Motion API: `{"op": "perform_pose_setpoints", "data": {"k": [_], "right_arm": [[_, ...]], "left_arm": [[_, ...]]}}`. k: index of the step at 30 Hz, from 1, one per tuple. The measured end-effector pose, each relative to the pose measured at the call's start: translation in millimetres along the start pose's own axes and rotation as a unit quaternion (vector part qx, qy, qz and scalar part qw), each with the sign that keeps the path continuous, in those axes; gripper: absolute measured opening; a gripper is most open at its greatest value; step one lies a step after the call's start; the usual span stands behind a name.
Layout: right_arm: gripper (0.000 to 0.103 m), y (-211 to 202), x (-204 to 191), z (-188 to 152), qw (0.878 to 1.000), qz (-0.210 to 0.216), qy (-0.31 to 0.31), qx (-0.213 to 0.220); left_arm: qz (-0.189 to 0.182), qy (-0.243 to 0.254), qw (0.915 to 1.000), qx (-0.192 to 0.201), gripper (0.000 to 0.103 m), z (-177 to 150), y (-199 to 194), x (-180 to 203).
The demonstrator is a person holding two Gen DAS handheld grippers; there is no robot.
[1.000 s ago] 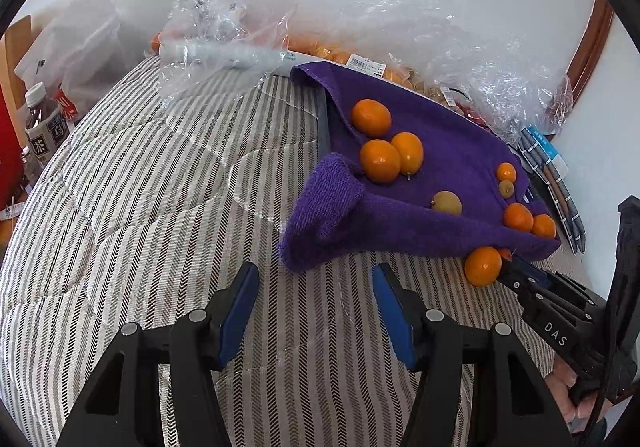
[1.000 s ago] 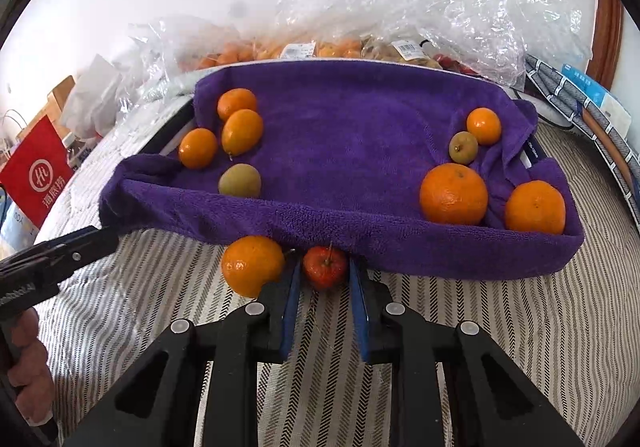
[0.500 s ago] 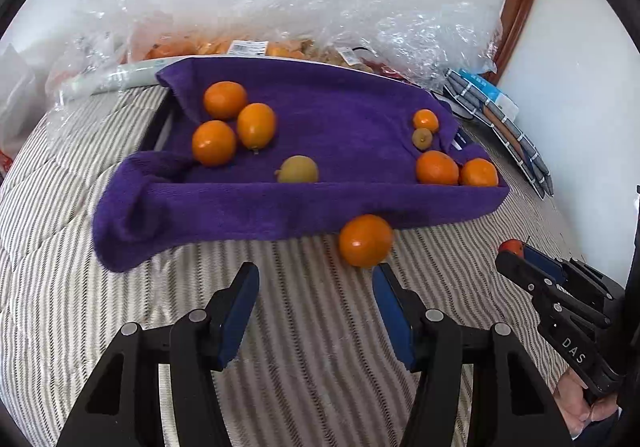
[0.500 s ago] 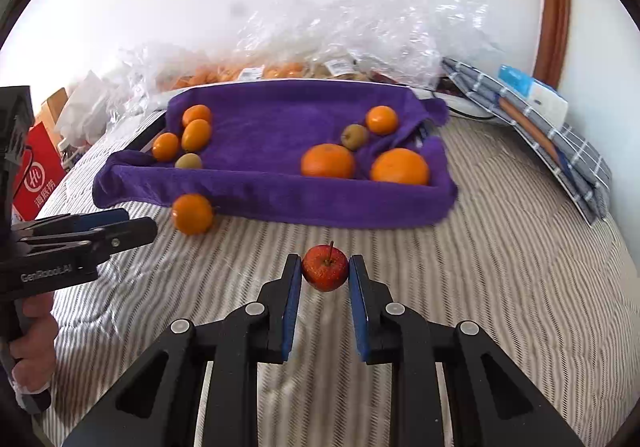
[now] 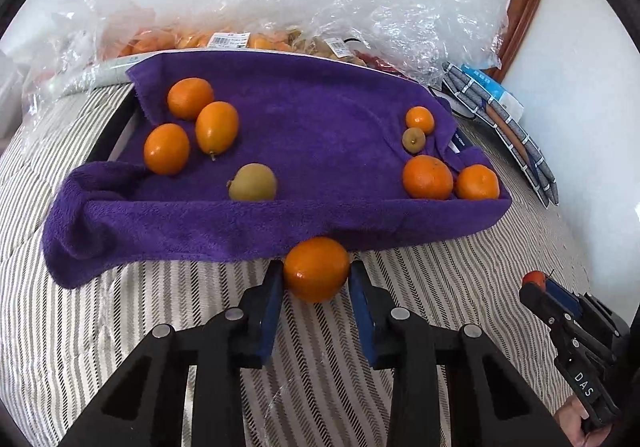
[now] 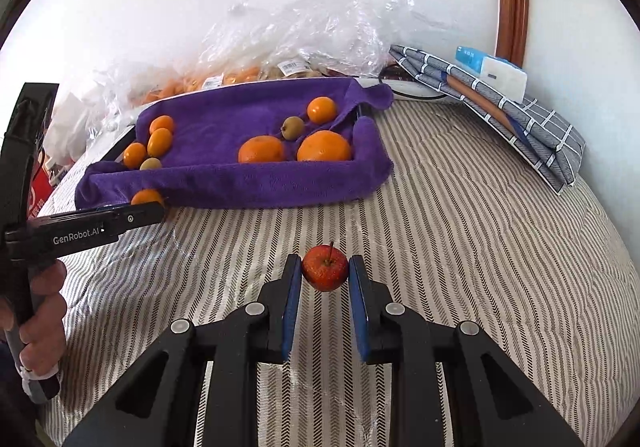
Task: Organize fruits
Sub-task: 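Carry the apple and orange onto the towel and open both tools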
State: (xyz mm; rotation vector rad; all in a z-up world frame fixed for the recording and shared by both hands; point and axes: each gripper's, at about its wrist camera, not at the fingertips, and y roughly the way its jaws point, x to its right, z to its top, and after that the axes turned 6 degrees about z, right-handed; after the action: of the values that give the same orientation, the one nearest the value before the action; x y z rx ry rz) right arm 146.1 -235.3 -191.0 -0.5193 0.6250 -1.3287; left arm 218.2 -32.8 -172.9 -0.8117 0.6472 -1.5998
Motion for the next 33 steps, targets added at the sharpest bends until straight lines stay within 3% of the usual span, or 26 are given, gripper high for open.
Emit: {"op": "perform_pose_setpoints", "data": {"k": [10,17,26,33], "right_arm": [[0.024,-2.6,-17.4,11.0,1.0,0.01,-0.012,0.019],[0.024,0.7,-17.3,46.5,0.999,0.012,-0.019,0.048],[0.024,37.0,-7.0,99.6,0.998,0.015,-0.016,0.059],[0.024,67.5,1.9,113.2,0.999,0.018,-0.006,0.049]], "left_arm": [[0.027,-0.021,0.9992,0.02,0.031,-4.0,-33.4,-38.2],[0.042,-0.043,0.9971,0.046,0.031,26.0,-43.3,-62.9],[0.044,-0.045,0.9965,0.054,0.031,65.1,-17.4,-62.9],[0.021,-0.046,0.9977,0.044,0.031,71.2,9.8,-54.7]]}}
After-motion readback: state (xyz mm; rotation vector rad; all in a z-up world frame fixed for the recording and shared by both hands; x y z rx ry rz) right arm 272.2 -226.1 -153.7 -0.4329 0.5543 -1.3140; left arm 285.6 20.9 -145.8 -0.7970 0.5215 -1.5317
